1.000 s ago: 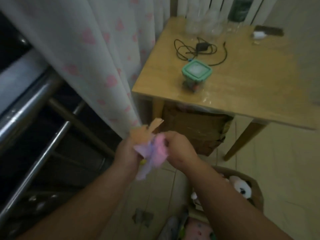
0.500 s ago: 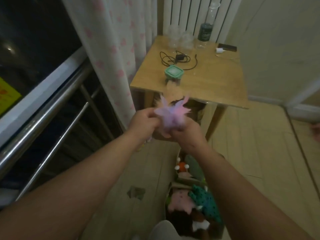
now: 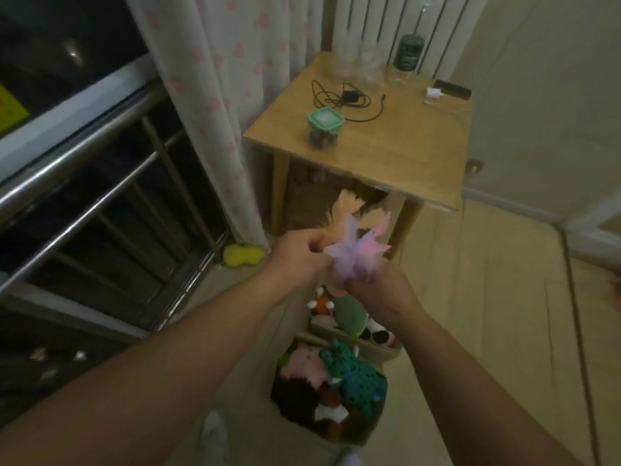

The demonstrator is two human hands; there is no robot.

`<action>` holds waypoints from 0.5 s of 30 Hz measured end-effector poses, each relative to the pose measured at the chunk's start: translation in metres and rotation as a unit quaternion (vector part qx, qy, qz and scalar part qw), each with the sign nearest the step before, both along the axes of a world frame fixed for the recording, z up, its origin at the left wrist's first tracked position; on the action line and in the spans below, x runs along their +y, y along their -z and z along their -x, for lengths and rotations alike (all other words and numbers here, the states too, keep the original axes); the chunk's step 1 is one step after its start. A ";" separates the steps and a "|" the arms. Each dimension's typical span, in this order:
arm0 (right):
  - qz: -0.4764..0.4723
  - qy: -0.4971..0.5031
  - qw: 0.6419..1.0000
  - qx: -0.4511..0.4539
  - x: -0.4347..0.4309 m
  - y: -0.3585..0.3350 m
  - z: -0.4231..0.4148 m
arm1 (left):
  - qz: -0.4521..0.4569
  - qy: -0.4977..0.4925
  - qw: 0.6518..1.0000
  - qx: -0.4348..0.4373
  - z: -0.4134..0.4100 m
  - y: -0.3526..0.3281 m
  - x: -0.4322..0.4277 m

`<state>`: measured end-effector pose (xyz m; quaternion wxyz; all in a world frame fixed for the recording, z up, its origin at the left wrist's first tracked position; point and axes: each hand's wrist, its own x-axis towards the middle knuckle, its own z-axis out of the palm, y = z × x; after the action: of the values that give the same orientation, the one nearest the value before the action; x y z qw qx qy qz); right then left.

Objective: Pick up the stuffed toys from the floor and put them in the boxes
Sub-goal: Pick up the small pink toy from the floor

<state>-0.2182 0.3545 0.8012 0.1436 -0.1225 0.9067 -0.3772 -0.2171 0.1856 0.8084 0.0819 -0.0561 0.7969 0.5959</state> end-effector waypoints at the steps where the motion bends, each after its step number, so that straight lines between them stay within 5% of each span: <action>1: 0.014 -0.001 1.000 -0.014 0.010 0.002 -0.003 | -0.002 -0.009 1.000 -0.006 -0.006 0.004 0.010; 6: -0.005 -0.089 0.995 -0.040 0.039 0.012 -0.014 | 0.011 -0.077 0.997 -0.023 -0.039 0.016 0.040; 15: 0.000 -0.083 0.994 -0.068 0.024 0.014 -0.028 | -0.007 -0.167 0.986 0.007 -0.073 0.014 0.034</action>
<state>-0.1898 0.3788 0.7867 0.2362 -0.1714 0.8815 -0.3711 -0.1440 0.2193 0.7941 -0.0237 -0.1833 0.7730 0.6069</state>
